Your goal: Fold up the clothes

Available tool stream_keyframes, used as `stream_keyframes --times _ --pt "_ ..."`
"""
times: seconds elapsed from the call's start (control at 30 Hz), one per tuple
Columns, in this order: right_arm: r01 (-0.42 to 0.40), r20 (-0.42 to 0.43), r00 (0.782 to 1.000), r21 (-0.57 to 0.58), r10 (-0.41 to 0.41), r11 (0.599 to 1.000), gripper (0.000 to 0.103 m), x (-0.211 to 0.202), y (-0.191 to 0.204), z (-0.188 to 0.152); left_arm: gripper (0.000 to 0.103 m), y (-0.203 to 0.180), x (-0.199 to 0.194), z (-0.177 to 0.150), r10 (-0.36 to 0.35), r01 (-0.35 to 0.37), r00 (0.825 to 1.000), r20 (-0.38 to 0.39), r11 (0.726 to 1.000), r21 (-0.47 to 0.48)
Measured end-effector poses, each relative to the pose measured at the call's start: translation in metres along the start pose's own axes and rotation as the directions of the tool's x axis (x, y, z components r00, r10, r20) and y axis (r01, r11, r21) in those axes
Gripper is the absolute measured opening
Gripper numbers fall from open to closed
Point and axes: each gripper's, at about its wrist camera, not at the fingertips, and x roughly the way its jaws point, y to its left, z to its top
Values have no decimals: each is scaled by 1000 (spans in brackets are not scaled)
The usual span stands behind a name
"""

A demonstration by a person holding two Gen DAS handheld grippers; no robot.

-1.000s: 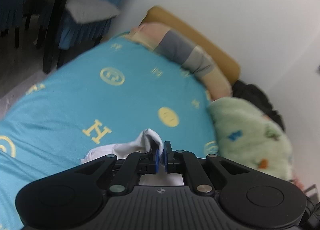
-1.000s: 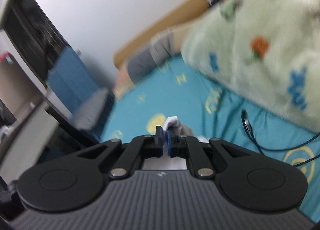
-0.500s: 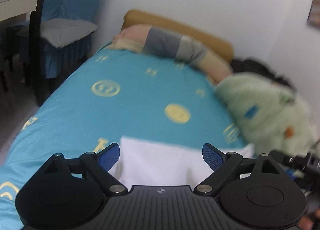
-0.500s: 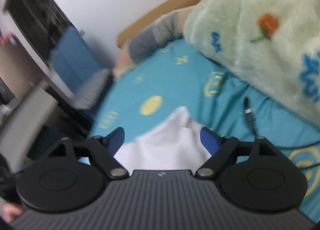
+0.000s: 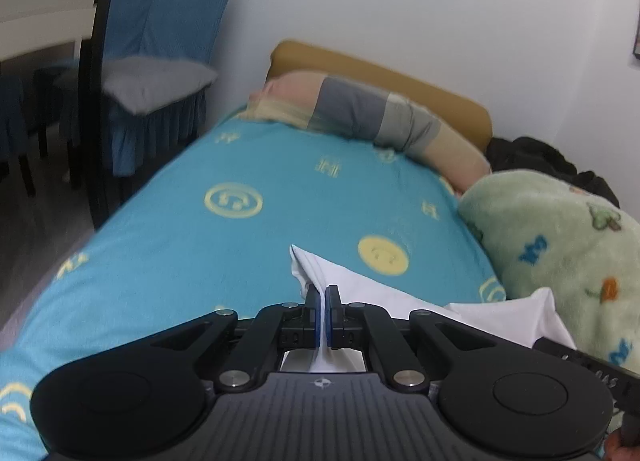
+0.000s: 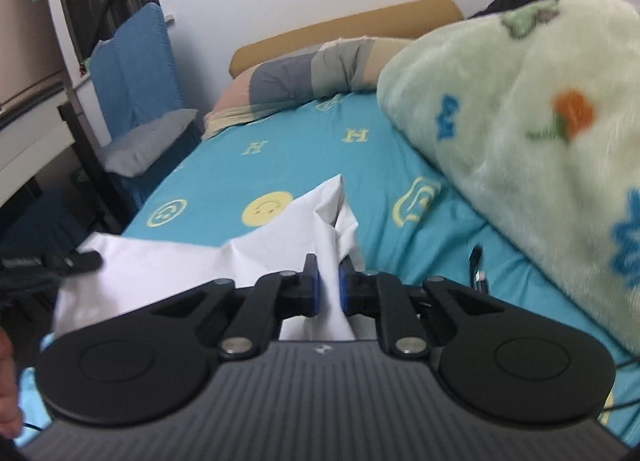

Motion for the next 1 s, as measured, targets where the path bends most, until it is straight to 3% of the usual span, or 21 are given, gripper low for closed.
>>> stream_keyframes --times 0.17,0.27,0.3,0.33,0.4,0.5,0.6,0.67,0.77,0.83,0.9,0.93,1.0 --pt "30 -104 994 56 -24 998 15 28 -14 -10 5 2 30 -12 22 -20 994 -108 1000 18" --pt "12 -144 990 140 8 990 20 29 -23 -7 22 5 22 -11 -1 -3 990 -142 1000 -28" --pt "-5 -147 989 175 31 985 33 24 -25 -4 39 5 14 -9 -12 6 990 -141 999 -45" --pt "-29 -133 989 216 59 976 55 15 -27 -2 51 4 5 -7 -25 16 991 -135 998 -62" --pt "-75 -97 989 291 108 954 77 -6 -30 -1 63 3 -19 -6 -65 51 989 -136 993 -106" --pt "-135 -81 980 399 182 907 79 -40 -31 -4 77 2 -56 -13 -166 127 969 -181 970 -208" --pt "-199 -80 956 530 282 825 79 -69 -33 -18 83 4 -81 -31 -283 194 929 -240 921 -338" --pt "-228 -85 931 621 354 750 79 -79 -32 -33 83 9 -83 -50 -343 198 895 -285 879 -434" --pt "-204 -126 896 735 426 647 79 -76 -29 -60 82 19 -71 -85 -399 128 840 -367 803 -582" --pt "-145 -211 863 766 459 626 78 -65 -25 -77 78 26 -57 -102 -418 63 812 -408 757 -650" --pt "-101 -267 827 794 494 599 78 -51 -20 -91 77 35 -45 -112 -419 16 810 -409 714 -700" --pt "-82 -284 811 810 511 580 78 -43 -19 -98 77 40 -41 -115 -417 4 818 -396 692 -722" --pt "-40 -296 804 838 515 545 78 -32 -20 -106 72 50 -39 -118 -410 4 846 -340 643 -765"
